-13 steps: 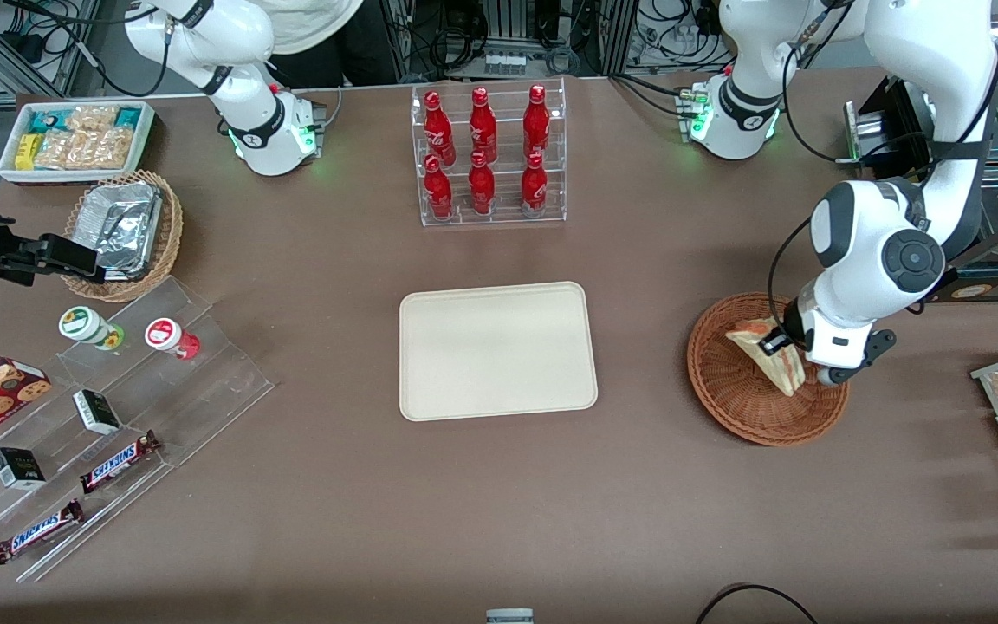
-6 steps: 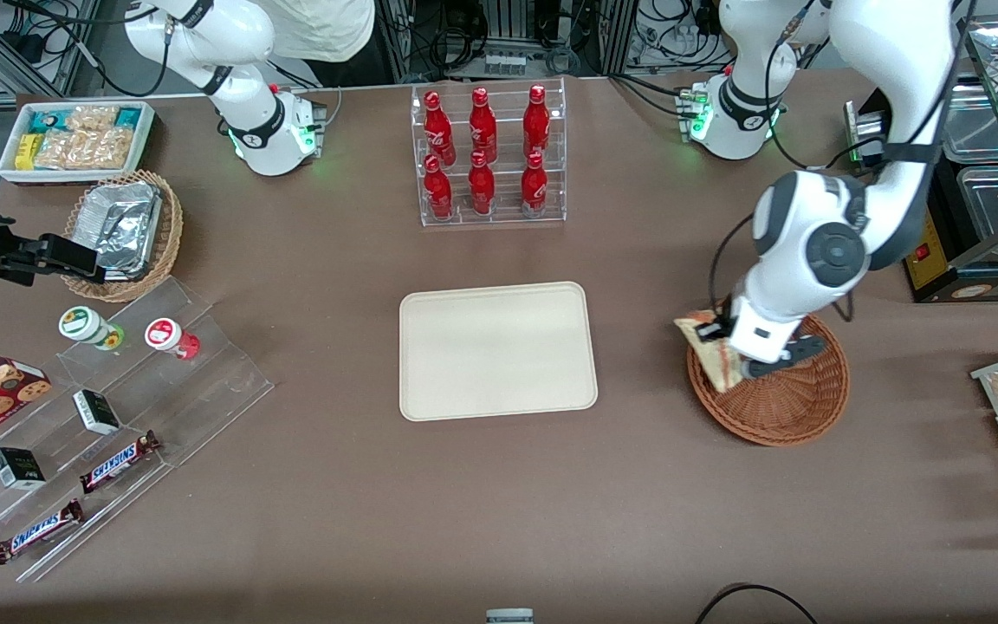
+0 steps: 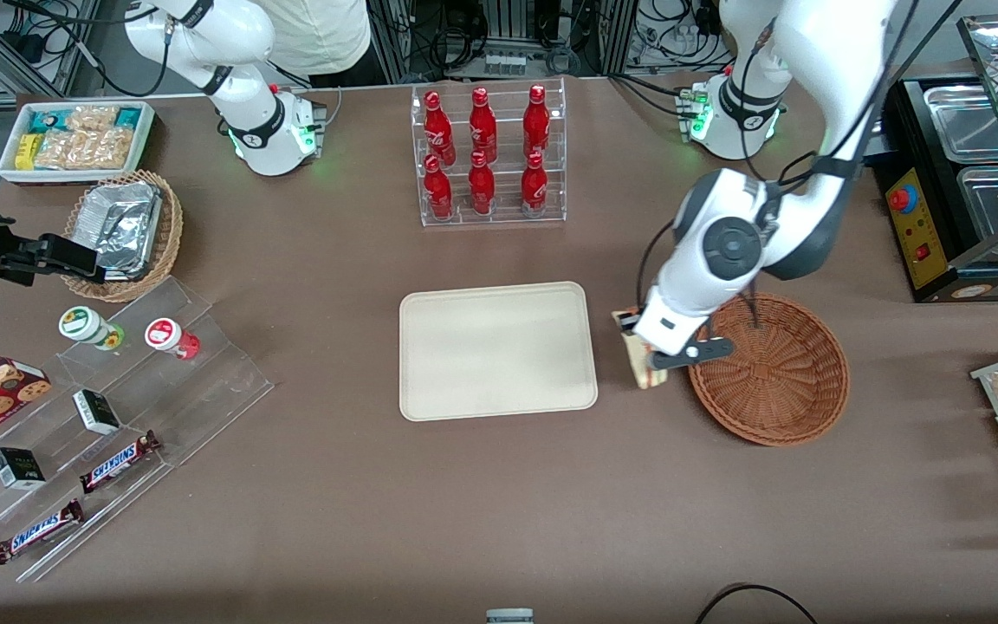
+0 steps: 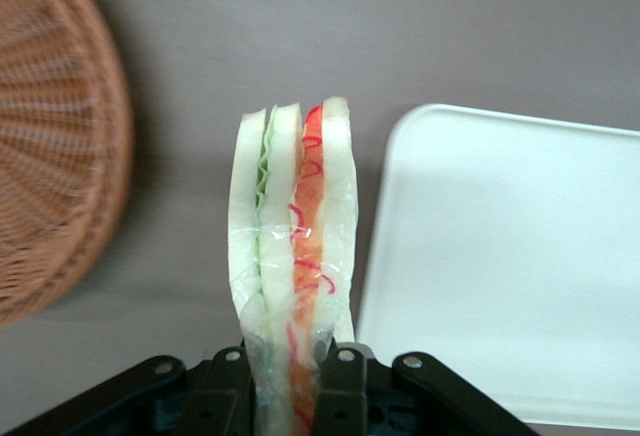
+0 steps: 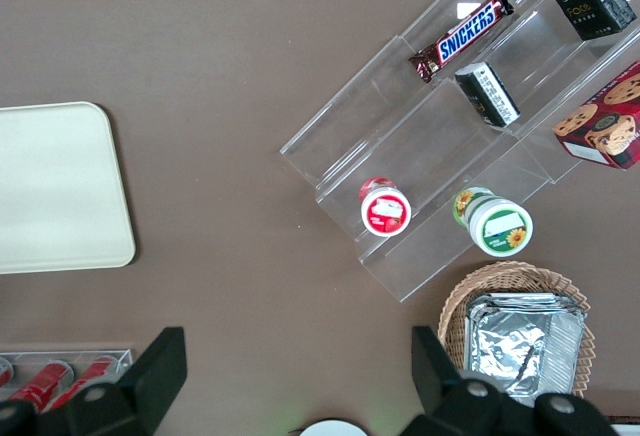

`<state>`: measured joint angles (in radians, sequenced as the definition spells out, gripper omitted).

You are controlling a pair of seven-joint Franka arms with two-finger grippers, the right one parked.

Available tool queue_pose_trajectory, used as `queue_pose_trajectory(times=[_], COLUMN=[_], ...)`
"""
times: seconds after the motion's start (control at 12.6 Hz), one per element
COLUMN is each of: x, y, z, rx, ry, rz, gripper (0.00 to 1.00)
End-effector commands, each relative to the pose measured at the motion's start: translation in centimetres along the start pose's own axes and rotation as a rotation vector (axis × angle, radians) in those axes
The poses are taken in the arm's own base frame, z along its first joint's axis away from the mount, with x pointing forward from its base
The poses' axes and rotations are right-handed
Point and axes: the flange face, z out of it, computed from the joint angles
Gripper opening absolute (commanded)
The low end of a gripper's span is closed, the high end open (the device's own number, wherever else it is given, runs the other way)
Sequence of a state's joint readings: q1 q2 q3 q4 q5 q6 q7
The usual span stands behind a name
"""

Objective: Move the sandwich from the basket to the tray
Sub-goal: 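Carry the held sandwich with the left gripper over the cream tray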

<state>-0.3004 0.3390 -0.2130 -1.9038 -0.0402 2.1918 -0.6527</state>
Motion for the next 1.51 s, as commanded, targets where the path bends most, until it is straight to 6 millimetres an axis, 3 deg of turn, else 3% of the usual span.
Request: queue_pose_trajectory(times=[0.0,0.55,0.95,1.43], x=[0.5,-2.2,-2.9,-3.5], y=[4.9,15.8,19.6,21.8], z=[1.4,4.7,6.8,8.2], rx=[0.028,0.05,0.096,0.086], ry=[0.01,0.004,-0.022,-0.019], rz=[0.039,0.102,0.105,0.111], gripper=[0.0,0.0,0.0,0.0])
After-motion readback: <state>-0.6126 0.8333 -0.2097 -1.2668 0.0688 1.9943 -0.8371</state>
